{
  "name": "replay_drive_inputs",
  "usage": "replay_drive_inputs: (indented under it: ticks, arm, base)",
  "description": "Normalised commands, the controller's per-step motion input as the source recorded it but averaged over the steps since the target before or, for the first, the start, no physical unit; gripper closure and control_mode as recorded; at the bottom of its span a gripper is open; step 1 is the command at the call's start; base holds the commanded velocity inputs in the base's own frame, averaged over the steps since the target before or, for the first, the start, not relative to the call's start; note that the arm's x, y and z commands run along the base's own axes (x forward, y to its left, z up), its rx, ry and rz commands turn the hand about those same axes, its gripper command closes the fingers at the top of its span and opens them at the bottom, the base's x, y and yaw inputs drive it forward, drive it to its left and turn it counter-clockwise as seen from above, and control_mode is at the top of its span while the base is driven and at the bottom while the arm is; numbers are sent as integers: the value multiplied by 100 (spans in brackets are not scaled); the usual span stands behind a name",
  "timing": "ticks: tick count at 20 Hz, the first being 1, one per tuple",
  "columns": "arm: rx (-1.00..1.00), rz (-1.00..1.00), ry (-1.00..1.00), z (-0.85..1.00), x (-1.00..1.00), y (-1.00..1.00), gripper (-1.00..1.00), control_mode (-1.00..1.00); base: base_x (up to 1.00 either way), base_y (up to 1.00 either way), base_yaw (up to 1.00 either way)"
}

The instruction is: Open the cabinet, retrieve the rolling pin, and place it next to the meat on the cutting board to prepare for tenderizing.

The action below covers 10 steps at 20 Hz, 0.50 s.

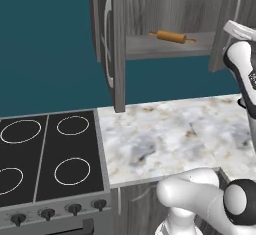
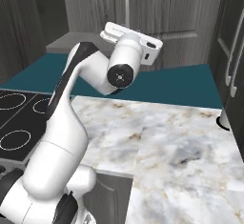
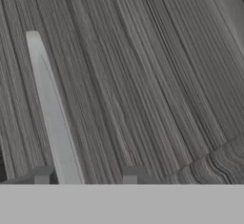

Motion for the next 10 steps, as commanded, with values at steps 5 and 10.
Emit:
replay_drive_inputs:
  ticks: [5, 10]
  arm:
    - [9, 3, 0, 0, -57, -77, 100, -100]
    - [6, 4, 0, -2, -32, -48, -100, -100]
  base:
    - [0, 0, 0]
    - [0, 0, 0]
